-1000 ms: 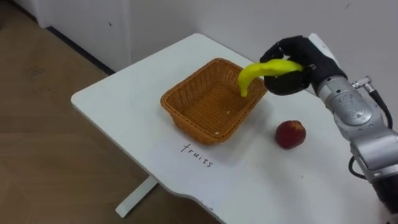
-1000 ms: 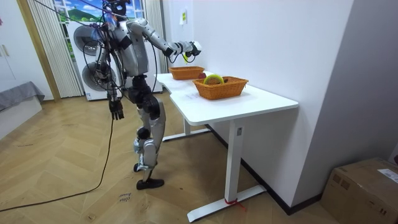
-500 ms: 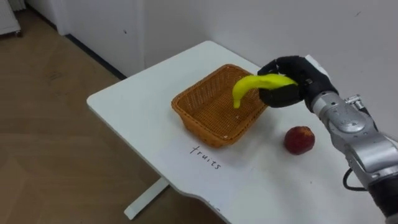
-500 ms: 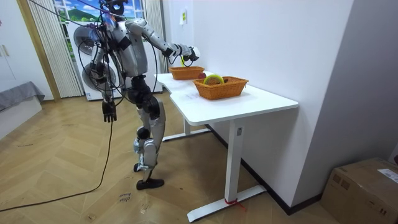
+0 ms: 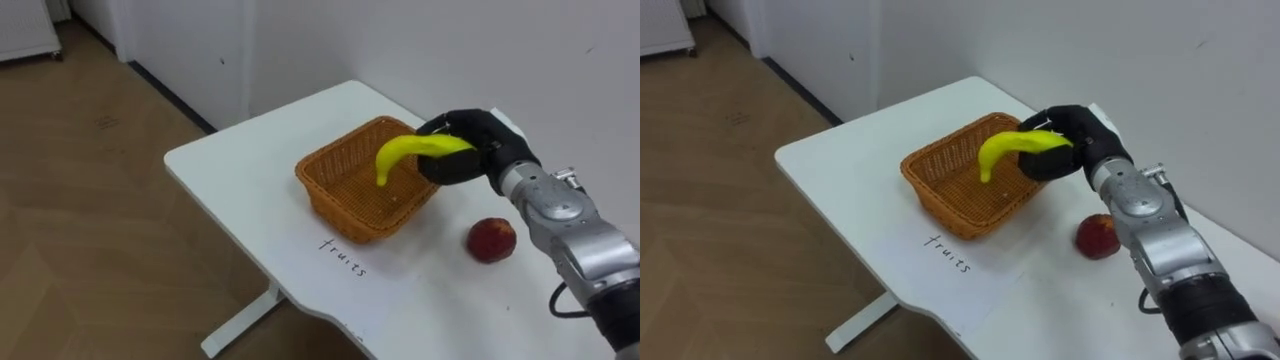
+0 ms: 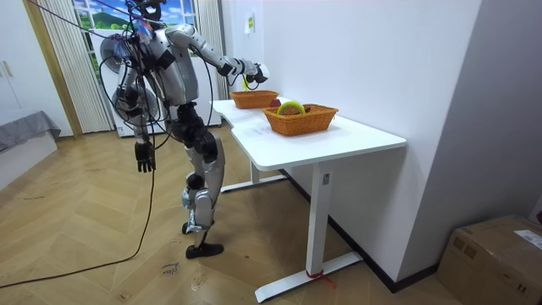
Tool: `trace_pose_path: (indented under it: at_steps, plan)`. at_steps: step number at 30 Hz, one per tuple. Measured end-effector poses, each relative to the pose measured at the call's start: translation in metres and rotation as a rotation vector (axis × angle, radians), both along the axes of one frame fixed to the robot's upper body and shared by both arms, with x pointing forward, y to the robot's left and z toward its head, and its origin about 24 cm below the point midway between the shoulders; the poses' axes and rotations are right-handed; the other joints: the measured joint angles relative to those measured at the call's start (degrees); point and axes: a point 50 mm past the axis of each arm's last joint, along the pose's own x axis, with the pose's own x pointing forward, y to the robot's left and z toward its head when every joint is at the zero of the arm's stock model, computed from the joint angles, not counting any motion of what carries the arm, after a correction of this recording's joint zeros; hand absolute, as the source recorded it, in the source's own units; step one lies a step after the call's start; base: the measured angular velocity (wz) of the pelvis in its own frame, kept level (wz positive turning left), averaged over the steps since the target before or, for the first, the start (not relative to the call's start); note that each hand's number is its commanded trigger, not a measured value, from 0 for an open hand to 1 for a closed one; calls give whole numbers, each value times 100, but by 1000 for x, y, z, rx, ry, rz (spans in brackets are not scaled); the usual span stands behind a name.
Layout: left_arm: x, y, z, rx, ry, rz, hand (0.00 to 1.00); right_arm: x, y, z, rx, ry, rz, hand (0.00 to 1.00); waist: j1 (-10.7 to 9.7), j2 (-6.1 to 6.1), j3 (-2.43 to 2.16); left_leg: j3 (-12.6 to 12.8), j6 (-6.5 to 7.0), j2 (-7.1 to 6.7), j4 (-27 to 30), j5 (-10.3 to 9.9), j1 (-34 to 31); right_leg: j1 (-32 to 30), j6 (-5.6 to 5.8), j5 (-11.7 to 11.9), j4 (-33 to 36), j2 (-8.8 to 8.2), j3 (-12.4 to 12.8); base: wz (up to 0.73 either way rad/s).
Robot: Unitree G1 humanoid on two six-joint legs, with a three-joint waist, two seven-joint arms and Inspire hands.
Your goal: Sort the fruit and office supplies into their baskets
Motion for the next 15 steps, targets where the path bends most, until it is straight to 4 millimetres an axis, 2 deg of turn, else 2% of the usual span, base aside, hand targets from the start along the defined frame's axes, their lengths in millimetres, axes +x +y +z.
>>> trace_pose_path:
  at_steps: [1, 7, 15]
  plan:
    - [0, 0, 0, 0, 0, 0, 0, -1, 2, -3, -7, 10, 10, 2, 5, -6, -1, -9, 0, 0, 0, 0, -2, 6, 0, 0, 4, 6, -3, 0]
    - [1, 0, 0, -1, -3, 0, 0, -5, 3, -16, -31, 66, 21, 0, 71, -9, -3, -18, -1, 2, -15, 0, 8, 24, -5, -4, 8, 14, -5, 0]
    - [0, 0, 0, -5, -3, -1, 0, -5, 1, -18, -33, 71, 23, 0, 111, -16, 5, -33, -3, 0, -22, -1, 8, 25, -8, -24, 11, 14, -5, 0]
